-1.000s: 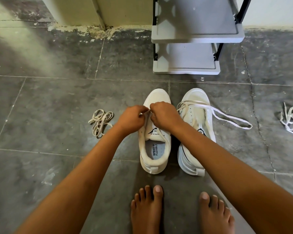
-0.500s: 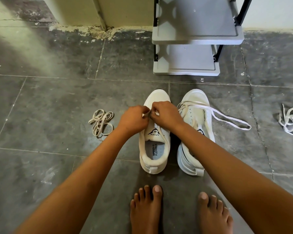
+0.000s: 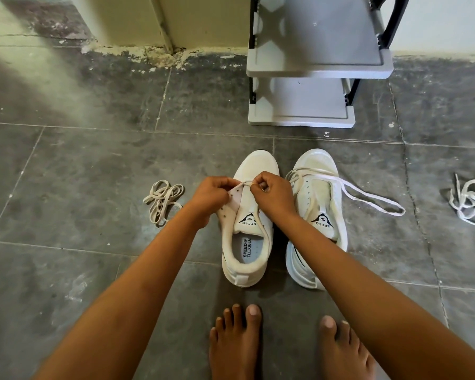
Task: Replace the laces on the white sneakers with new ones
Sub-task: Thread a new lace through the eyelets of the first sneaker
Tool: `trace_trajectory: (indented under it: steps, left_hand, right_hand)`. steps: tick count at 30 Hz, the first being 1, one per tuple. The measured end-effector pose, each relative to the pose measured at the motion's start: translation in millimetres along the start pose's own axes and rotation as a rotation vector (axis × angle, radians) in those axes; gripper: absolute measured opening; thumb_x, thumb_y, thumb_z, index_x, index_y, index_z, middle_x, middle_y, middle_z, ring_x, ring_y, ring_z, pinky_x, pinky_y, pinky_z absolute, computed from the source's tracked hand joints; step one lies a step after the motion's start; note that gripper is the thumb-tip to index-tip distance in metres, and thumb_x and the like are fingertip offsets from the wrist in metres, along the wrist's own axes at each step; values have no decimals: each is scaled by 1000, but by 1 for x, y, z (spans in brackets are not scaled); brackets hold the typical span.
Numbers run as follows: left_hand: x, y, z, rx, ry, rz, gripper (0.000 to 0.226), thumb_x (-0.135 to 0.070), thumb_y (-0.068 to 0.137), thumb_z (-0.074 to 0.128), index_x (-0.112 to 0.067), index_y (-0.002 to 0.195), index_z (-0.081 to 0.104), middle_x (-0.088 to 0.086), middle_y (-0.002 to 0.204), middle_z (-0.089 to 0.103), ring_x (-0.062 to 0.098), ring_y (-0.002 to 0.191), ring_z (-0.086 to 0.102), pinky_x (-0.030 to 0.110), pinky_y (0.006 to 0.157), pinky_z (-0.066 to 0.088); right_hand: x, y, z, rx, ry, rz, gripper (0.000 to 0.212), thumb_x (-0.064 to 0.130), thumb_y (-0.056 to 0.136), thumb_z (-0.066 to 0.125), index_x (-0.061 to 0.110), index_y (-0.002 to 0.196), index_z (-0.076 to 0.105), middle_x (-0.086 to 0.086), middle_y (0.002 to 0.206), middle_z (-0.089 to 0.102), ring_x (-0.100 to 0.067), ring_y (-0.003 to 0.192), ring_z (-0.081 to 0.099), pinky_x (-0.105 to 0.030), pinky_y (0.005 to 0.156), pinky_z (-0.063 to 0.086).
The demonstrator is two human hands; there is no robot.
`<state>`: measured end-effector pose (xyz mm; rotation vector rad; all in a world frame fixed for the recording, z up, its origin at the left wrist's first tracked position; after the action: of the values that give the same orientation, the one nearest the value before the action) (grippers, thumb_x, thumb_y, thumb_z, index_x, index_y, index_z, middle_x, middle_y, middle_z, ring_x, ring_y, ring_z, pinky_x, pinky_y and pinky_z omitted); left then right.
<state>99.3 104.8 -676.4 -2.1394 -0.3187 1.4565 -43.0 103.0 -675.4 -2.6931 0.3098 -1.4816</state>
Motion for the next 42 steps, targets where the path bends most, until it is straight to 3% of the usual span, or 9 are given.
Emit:
trace_trajectory:
  steps: [7,13,19,21,26,31,35,42]
  left_hand:
    - [2,2,0,7,29,-4,45,18,83,37,-8,106,65,0,80,64,11,68,59,17,54,49]
    - [-12,-3,1,-18,214,101,45,12,82,39,-10,111,66,8,106,64,23,96,60,38,84,53]
    - [-20,-9,3,-30,284,161,31,-5,88,49,-9,115,65,7,113,65,25,105,60,44,89,52]
    - [-26,-9,6,-61,449,220,30,-11,88,52,-10,116,65,6,115,65,24,109,59,40,94,48]
    - [-38,-6,14,-97,844,285,26,-14,87,52,-8,108,66,11,108,67,29,96,62,39,82,52]
    - [-28,1,5,-89,695,241,32,-13,90,49,-15,118,62,6,115,66,25,106,59,39,89,50]
    - [-24,5,7,-185,705,225,25,-24,89,54,-20,112,64,3,112,66,25,104,60,41,87,51]
    - [-39,14,0,-218,711,207,17,-19,87,58,-18,98,71,4,100,70,23,95,63,33,79,52]
  right_hand:
    - [4,0,3,29,-102,-33,9,11,84,58,4,81,63,-6,71,58,-18,70,50,-32,67,41]
    - [8,0,5,47,-197,-33,12,12,87,55,4,85,64,-12,84,66,-27,81,58,-34,68,43]
    - [4,-2,7,14,-220,55,14,17,89,53,10,87,65,-6,88,67,-25,85,60,-27,63,38]
    - [3,-4,10,32,-225,51,15,18,90,52,11,89,66,-7,89,67,-25,86,60,-26,63,37]
    - [8,-6,17,36,-339,-3,23,26,95,47,12,96,65,-8,95,68,-28,90,61,-28,62,36]
    - [9,-8,2,-11,-282,-73,17,23,90,53,10,87,63,-6,85,66,-24,81,60,-29,60,39]
    - [4,-3,-5,-3,-184,-65,10,21,83,63,12,83,66,-5,76,65,-21,74,59,-26,60,35]
    - [9,-1,-2,16,-232,-69,14,21,88,59,10,90,68,-8,91,70,-25,90,61,-37,75,48]
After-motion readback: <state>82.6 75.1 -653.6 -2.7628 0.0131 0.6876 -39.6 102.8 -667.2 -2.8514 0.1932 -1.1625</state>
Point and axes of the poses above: each hand's wrist, its own y-axis towards the middle knuckle, its own z-axis out of the palm, x = y × z, the point moved 8 cm from there along y, towards the middle knuckle
